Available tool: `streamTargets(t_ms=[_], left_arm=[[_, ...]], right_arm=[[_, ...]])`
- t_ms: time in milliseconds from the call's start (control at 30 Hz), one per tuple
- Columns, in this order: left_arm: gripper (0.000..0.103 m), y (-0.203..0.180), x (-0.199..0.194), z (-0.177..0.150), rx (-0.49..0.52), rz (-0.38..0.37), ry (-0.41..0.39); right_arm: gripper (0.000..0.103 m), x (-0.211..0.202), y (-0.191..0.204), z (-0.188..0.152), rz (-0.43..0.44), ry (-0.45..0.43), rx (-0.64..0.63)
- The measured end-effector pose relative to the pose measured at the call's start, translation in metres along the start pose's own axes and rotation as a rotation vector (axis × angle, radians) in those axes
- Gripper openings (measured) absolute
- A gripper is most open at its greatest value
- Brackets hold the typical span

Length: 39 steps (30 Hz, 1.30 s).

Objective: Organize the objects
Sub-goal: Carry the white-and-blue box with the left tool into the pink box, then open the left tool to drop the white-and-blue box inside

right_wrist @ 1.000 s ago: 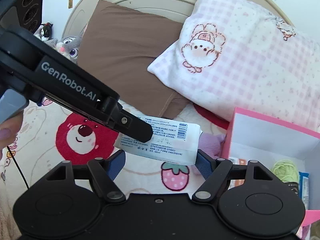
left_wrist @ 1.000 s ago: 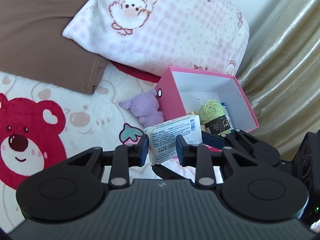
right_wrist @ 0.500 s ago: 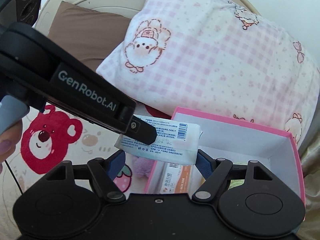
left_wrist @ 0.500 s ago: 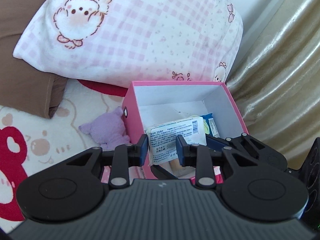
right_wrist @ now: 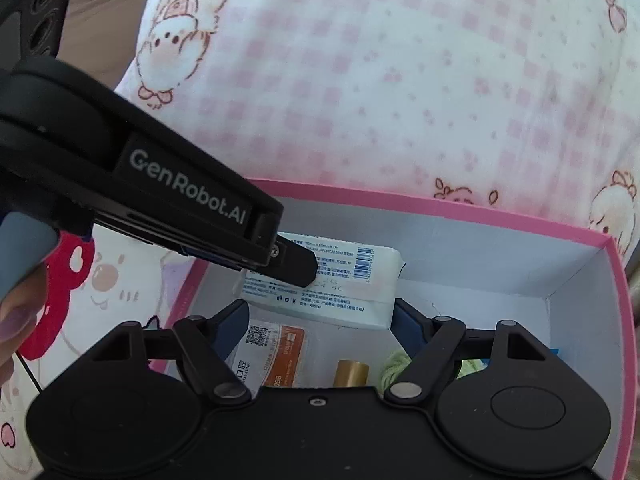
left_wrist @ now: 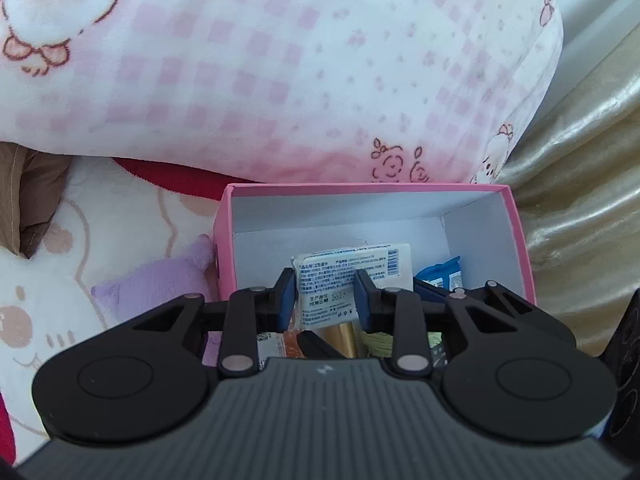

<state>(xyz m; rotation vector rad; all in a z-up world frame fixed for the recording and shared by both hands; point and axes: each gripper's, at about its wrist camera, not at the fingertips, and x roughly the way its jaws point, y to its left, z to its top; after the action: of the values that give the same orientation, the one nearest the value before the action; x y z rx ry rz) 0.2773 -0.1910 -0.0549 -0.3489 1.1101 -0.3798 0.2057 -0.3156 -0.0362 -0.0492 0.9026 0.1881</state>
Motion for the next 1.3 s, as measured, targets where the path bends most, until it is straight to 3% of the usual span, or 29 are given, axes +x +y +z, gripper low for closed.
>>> streamTargets(t_ms=[267, 467, 667, 833, 1000, 1100, 1300], left_arm=[[0.028, -0.002, 0.008, 0.005, 0.03, 0.083, -0.006], [0.036, -0.006, 0.015, 0.005, 0.058, 0.11, 0.003], [0.039, -0.004, -0.001, 0.003, 0.059, 0.071, -0.045], [0.04, -0.003, -0.019, 0.002, 0.059, 0.064, -0.079], [0.04, -0.003, -0.04, -0.005, 0.075, 0.068, -0.086], [0.04, -0.006, -0.06, -0.015, 0.113, 0.068, -0.093], [0.041, -0.004, -0.103, -0.034, 0.155, 0.062, -0.095]], right_arm=[[0.081, 0.022, -0.01, 0.005, 0.075, 0.053, 0.038], [0.081, 0.04, -0.017, 0.003, 0.087, 0.069, 0.102], [0.08, 0.046, -0.023, 0.001, 0.129, 0.09, 0.174], [0.079, 0.048, -0.016, 0.002, 0.1, 0.101, 0.155], [0.079, 0.024, -0.011, -0.006, 0.113, 0.05, 0.161], [0.079, -0.003, -0.004, -0.011, 0.057, 0.001, 0.113], [0.079, -0.054, 0.002, -0.017, 0.044, -0.066, 0.061]])
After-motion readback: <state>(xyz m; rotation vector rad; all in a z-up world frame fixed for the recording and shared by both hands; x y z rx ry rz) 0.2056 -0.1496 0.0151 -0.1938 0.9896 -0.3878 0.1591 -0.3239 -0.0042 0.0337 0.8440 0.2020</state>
